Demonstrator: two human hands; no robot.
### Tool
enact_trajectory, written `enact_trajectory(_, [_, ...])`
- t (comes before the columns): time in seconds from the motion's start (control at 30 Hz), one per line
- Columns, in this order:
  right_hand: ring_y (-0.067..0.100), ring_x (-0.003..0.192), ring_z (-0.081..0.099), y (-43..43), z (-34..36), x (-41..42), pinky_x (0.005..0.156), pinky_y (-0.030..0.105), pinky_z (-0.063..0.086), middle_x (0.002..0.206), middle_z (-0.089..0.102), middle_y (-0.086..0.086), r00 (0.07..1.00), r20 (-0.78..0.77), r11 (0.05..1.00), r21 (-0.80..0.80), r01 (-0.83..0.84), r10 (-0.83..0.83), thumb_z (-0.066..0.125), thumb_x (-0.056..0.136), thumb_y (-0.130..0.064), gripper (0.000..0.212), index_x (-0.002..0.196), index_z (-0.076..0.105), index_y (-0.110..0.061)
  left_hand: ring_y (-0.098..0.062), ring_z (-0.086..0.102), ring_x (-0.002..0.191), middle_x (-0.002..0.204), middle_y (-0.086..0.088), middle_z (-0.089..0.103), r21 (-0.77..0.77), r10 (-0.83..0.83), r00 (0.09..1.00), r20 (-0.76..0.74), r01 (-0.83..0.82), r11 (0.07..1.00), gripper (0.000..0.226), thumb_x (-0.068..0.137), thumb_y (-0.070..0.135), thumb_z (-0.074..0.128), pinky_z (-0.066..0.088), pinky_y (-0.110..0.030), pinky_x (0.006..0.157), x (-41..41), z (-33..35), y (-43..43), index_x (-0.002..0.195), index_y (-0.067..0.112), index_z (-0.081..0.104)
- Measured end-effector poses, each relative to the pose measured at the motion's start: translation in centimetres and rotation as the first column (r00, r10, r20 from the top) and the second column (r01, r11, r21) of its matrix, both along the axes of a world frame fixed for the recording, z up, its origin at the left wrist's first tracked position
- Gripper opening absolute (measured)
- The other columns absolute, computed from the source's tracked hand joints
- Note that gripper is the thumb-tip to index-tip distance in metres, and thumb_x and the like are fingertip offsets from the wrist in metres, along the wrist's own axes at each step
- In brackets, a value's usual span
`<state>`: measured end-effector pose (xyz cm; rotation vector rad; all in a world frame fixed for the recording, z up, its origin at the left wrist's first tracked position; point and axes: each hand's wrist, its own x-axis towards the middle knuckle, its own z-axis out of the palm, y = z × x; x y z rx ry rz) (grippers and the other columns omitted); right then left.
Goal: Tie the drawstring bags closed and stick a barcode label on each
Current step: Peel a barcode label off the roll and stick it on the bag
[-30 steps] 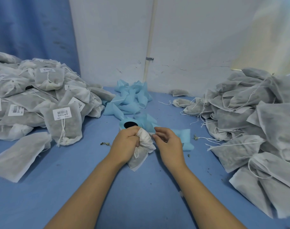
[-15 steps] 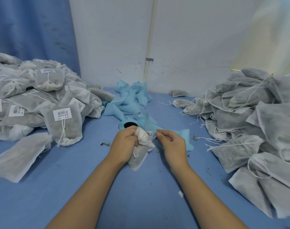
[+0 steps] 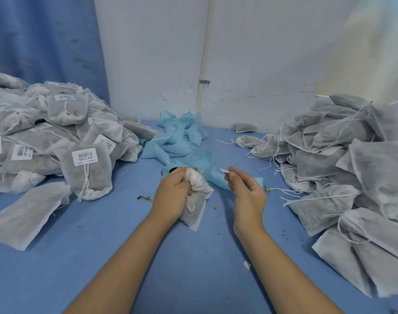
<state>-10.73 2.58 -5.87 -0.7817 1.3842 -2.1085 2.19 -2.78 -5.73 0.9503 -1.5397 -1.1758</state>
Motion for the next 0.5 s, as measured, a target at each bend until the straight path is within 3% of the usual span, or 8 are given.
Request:
enact_trajectory(0.07, [-0.001, 0.072, 0.062, 0.1, 0.2, 0.4, 0.069, 0.009, 0.048, 0.078, 0.07, -0.01, 1.0, -0.005, 1.0, -0.025, -0.008, 0.008, 0.065, 0.087, -0.003, 0.017, 0.089, 0.071, -0.019, -0.017, 0.059, 0.103, 0.111, -0.005, 0.067, 0.061, -0.003, 0.997, -0.075, 0.008, 0.998, 0.048, 0.074, -0.017, 0.042, 0.046, -0.03, 0.091, 0.0, 0.6, 0.1, 0.099, 0.015, 0.067])
enact_trajectory(0.27, [-0.003, 0.067, 0.061, 0.1, 0.4, 0.7, 0.068, 0.009, 0.047, 0.072, 0.065, -0.01, 0.998, 0.03, 0.996, -0.077, -0.053, 0.056, 0.063, 0.085, 0.004, 0.03, 0.097, 0.069, -0.023, -0.012, 0.064, 0.088, 0.091, 0.004, 0.072, 0.174, 0.012, 0.963, -0.268, 0.037, 0.984, 0.047, 0.075, -0.016, 0.047, 0.049, -0.025, 0.083, -0.2, 1.5, 0.4, 0.091, 0.021, 0.071])
enact_trajectory(0.37, [-0.003, 0.067, 0.061, 0.0, 0.4, 0.7, 0.068, 0.01, 0.048, 0.071, 0.066, -0.013, 0.996, 0.055, 0.994, -0.086, -0.066, 0.071, 0.064, 0.085, 0.004, 0.029, 0.096, 0.069, -0.023, -0.006, 0.063, 0.069, 0.075, 0.008, 0.071, 0.221, 0.056, 0.949, -0.311, 0.015, 0.975, 0.036, 0.077, -0.012, 0.052, 0.051, -0.018, 0.064, -0.2, 1.9, 0.3, 0.084, 0.019, 0.07])
enact_trajectory(0.43, [-0.003, 0.066, 0.061, 0.0, 0.3, 0.6, 0.067, 0.009, 0.048, 0.068, 0.067, -0.015, 0.994, 0.064, 0.993, -0.087, -0.083, 0.088, 0.064, 0.085, 0.004, 0.029, 0.096, 0.069, -0.023, -0.009, 0.061, 0.06, 0.065, 0.005, 0.067, 0.274, 0.083, 0.934, -0.348, 0.016, 0.962, 0.03, 0.077, -0.012, 0.051, 0.05, -0.018, 0.054, -0.2, 2.2, 0.3, 0.076, 0.014, 0.066])
enact_trajectory(0.5, [-0.003, 0.066, 0.062, -0.1, 0.2, 0.7, 0.066, 0.009, 0.047, 0.067, 0.067, -0.016, 0.991, 0.076, 0.992, -0.079, -0.102, 0.108, 0.064, 0.085, 0.004, 0.029, 0.096, 0.069, -0.022, -0.017, 0.059, 0.062, 0.067, -0.003, 0.065, 0.331, 0.092, 0.921, -0.379, 0.042, 0.943, 0.026, 0.076, -0.011, 0.049, 0.049, -0.024, 0.057, -0.2, 2.5, 0.4, 0.075, 0.011, 0.064])
